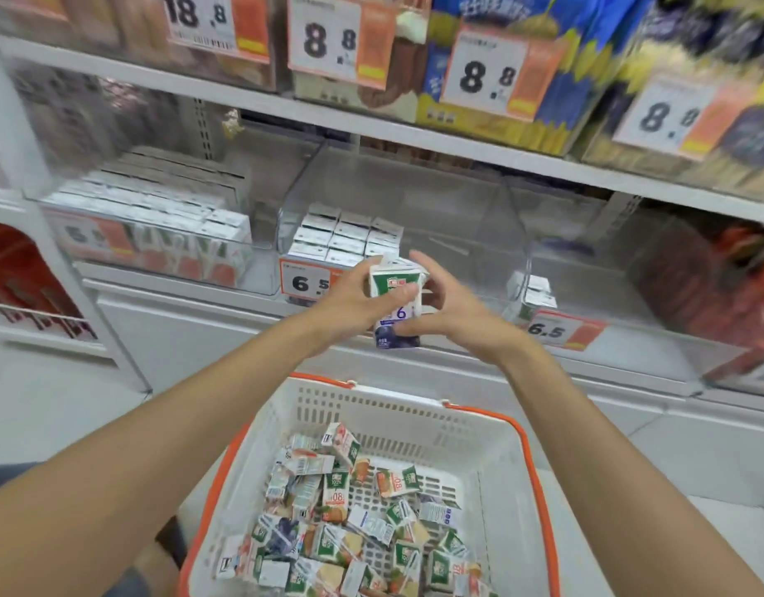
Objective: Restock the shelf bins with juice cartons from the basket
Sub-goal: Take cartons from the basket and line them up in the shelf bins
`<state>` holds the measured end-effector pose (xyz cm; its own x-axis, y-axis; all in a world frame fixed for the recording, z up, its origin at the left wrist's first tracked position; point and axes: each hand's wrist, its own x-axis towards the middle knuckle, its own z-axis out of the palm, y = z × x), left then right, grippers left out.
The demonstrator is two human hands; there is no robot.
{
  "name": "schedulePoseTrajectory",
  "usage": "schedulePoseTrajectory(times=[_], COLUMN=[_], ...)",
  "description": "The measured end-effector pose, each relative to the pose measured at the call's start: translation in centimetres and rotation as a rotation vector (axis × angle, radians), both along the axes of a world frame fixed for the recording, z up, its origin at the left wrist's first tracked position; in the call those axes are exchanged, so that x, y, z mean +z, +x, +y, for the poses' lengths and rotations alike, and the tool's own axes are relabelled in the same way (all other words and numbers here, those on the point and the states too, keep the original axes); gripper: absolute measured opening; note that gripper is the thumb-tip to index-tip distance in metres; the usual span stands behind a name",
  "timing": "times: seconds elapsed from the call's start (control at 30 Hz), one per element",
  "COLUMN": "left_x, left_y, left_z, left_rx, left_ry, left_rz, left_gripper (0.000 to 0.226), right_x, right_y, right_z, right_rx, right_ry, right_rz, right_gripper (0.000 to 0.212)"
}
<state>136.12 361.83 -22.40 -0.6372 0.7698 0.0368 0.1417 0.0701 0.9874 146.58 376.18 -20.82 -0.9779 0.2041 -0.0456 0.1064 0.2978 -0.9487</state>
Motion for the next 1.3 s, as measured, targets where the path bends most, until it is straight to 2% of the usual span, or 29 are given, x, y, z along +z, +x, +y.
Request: schedulePoseTrajectory(times=[0.1, 0.23, 0.3, 0.37, 0.43, 0.47, 0.53, 0.6, 0.7, 0.83, 0.97, 1.07, 1.13, 1.23, 1.3], left_x=[3.7, 5.8, 5.5, 4.4, 3.0, 2.2, 1.0, 0.3, -0.6, -1.1, -1.1, -0.8, -0.8, -1.2, -1.4], left_y=[-1.3, -3.4, -5.1, -6.8, -8.3, -8.8, -9.4, -9.8, -9.9, -9.6, -9.5, -9.3, -9.1, -8.6, -8.4], left_z=[3.1, 7.0, 8.2, 8.7, 8.5, 8.2, 7.6, 7.1, 6.5, 6.4, 6.4, 6.1, 5.7, 5.0, 4.7], left_rx=[-0.089, -0.168, -0.181, -0.166, -0.160, -0.187, -0.231, -0.206, -0.166, -0.154, -0.152, -0.087, 0.011, 0.054, 0.033], left_ry=[0.032, -0.021, -0.148, -0.367, -0.632, -0.713, -0.751, -0.697, -0.652, -0.678, -0.669, -0.679, -0.760, -0.890, -0.905], left_rz=[0.265, 0.459, 0.568, 0.742, 0.944, 0.980, 0.923, 0.894, 0.936, 0.976, 1.019, 1.066, 1.116, 1.043, 0.962], left_gripper=[0.031, 0.045, 0.057, 0.064, 0.071, 0.077, 0.093, 0.103, 0.098, 0.096, 0.100, 0.112, 0.123, 0.133, 0.134], right_x=[2.9, 4.1, 3.6, 2.2, 1.0, 0.7, 0.2, -0.1, -0.5, -0.9, -0.7, -0.7, -0.6, -1.2, -1.7], right_y=[-1.0, -2.2, -3.0, -4.2, -5.3, -5.7, -6.3, -6.8, -7.6, -8.3, -8.2, -8.9, -10.1, -12.9, -14.6], right_z=[2.8, 6.5, 7.8, 8.7, 9.2, 9.4, 10.0, 10.3, 10.0, 9.8, 10.2, 10.6, 10.1, 8.4, 7.5], right_rx=[-0.104, -0.188, -0.187, -0.132, -0.037, 0.015, 0.115, 0.170, 0.140, 0.120, 0.152, 0.151, 0.069, -0.109, -0.139], right_ry=[0.130, 0.238, 0.316, 0.363, 0.211, 0.091, -0.122, -0.203, -0.128, -0.127, -0.149, -0.080, 0.022, 0.026, 0.122], right_rz=[0.108, 0.172, 0.141, 0.028, -0.180, -0.293, -0.451, -0.494, -0.506, -0.495, -0.507, -0.543, -0.468, -0.280, -0.246], right_gripper=[0.085, 0.083, 0.080, 0.076, 0.061, 0.053, 0.045, 0.049, 0.059, 0.054, 0.058, 0.087, 0.098, 0.079, 0.066])
